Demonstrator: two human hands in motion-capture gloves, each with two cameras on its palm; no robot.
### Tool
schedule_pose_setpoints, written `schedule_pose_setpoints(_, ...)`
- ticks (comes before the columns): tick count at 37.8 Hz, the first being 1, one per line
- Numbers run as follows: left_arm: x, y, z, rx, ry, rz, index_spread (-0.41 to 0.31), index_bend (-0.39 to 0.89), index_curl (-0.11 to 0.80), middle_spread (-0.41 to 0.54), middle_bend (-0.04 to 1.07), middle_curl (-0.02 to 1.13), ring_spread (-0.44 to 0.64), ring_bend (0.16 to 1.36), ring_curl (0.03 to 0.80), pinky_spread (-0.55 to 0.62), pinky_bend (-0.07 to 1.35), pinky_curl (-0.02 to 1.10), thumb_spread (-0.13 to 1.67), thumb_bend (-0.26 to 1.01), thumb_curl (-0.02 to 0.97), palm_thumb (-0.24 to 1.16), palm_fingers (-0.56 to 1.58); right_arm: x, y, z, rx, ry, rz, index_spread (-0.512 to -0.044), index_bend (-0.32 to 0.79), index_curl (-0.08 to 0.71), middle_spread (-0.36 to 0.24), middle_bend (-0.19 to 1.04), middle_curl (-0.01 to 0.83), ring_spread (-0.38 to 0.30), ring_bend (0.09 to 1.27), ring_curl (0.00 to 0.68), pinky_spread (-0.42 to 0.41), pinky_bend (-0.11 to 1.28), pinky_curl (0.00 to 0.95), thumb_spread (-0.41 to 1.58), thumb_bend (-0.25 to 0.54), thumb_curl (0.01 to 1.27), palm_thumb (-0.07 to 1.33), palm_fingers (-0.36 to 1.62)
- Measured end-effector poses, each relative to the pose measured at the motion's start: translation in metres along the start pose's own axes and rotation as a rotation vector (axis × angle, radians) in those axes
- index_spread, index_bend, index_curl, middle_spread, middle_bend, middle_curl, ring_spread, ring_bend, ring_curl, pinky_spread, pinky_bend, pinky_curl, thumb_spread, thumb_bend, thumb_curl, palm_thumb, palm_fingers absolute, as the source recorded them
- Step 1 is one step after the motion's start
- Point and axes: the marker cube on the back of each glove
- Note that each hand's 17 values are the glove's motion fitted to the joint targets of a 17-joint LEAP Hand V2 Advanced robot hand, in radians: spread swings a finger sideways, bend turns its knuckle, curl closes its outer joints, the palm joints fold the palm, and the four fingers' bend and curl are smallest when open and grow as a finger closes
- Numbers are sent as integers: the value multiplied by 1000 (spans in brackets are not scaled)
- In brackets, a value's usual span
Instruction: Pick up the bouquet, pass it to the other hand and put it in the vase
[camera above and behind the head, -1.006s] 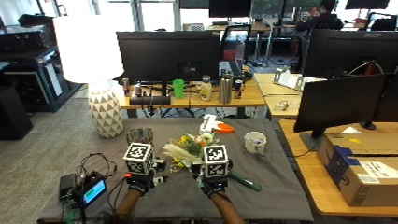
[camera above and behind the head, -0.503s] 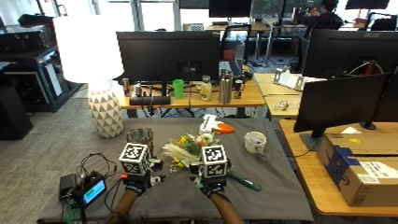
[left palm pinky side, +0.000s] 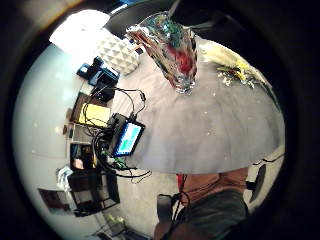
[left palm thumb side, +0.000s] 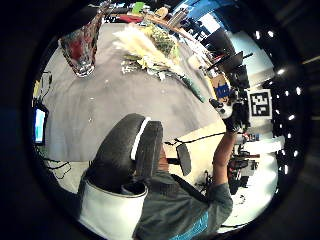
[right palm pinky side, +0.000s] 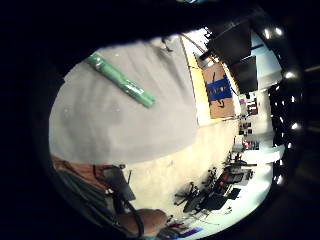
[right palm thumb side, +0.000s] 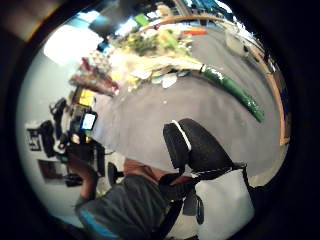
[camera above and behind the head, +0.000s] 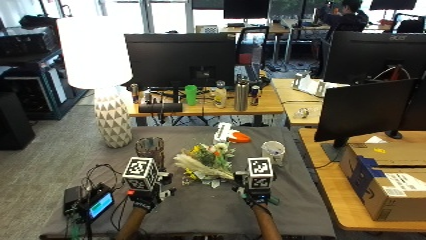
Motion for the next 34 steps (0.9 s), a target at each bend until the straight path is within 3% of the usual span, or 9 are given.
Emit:
schedule_pose_setpoints(14, 2, 2, 11, -2, 26, -7, -69, 153, 324, 111, 178, 298, 211, 567, 284, 502, 198, 297, 1043, -24, 256, 162, 375, 63, -44, 68, -31, -32, 93, -264, 81, 122, 153, 187, 296, 247, 368, 234, 330, 719, 380, 1158, 38, 252, 542, -100)
schedule_pose_setpoints(26, 0, -2, 28, -31, 30, -20, -68, 154, 331, 107, 178, 308, 211, 569, 289, 503, 196, 308, 1043, -24, 264, 160, 371, 72, -67, 146, -269, -148, 112, -257, 85, 114, 174, 166, 268, 262, 327, 228, 329, 763, 385, 1128, -14, 267, 561, -134)
schedule_pose_setpoints(31, -1, -2, 30, -36, 30, -25, -68, 154, 333, 107, 177, 311, 211, 570, 291, 504, 195, 312, 1044, -24, 266, 159, 370, 65, -39, 122, -321, -213, 161, -255, 111, 123, 158, 189, 270, 259, 324, 231, 328, 762, 383, 1143, 27, 293, 657, -51)
schedule_pose_setpoints(34, -2, 1, 29, -48, 29, -38, -68, 154, 334, 107, 177, 313, 211, 570, 292, 504, 195, 314, 1044, -24, 267, 159, 369, 59, -23, 104, -322, -251, 166, -252, 190, 161, 139, 207, 282, 247, 320, 230, 325, 718, 368, 1191, 56, 311, 720, 64)
